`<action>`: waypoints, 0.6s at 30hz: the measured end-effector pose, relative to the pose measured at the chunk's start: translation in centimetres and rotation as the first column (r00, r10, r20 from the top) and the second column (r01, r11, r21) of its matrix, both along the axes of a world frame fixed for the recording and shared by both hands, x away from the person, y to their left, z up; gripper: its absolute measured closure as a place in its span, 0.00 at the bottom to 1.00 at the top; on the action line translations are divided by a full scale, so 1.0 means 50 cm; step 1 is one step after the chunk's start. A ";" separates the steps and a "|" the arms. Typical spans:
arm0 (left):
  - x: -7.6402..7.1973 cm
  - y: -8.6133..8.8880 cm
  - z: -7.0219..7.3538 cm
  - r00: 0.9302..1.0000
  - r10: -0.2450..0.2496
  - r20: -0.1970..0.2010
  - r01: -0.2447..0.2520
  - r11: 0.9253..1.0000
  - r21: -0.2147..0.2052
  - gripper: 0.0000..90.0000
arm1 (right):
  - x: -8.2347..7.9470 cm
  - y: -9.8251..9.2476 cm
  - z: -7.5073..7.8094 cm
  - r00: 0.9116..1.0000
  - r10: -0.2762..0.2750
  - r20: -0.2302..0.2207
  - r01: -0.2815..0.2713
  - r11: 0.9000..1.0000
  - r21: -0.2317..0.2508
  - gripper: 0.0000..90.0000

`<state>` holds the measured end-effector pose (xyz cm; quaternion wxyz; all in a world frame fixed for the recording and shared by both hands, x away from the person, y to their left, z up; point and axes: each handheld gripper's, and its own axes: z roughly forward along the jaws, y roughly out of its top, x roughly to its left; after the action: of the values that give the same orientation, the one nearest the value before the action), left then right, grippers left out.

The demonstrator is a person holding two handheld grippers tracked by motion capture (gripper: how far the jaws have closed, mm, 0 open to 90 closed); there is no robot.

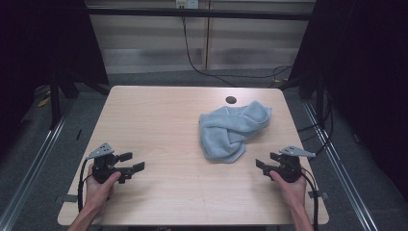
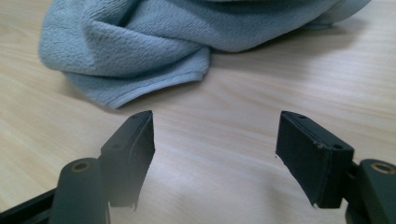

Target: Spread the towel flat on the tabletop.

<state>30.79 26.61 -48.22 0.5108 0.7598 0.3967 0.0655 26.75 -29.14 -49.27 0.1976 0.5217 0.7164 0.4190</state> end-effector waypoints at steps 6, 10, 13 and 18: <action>0.002 -0.002 -0.003 1.000 0.007 -0.014 -0.007 1.000 0.010 0.25 | -0.002 0.003 0.003 0.999 0.043 -0.022 -0.042 0.998 0.037 0.29; -0.001 -0.002 -0.001 1.000 0.005 -0.011 -0.005 1.000 0.012 0.25 | -0.001 0.009 0.006 0.997 0.061 -0.037 -0.060 0.998 0.030 0.29; -0.004 -0.006 0.000 1.000 -0.006 -0.006 0.006 1.000 0.014 0.25 | 0.006 0.020 0.024 0.993 0.109 -0.037 -0.108 0.994 0.019 0.36; -0.003 -0.008 0.001 1.000 -0.012 0.001 0.012 1.000 0.027 0.25 | 0.019 0.031 0.046 0.990 0.134 -0.031 -0.134 0.991 0.015 0.34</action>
<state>30.63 26.23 -48.18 0.5012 0.7689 0.3911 0.0681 27.71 -27.59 -46.97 0.1539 0.4803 0.7502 0.4276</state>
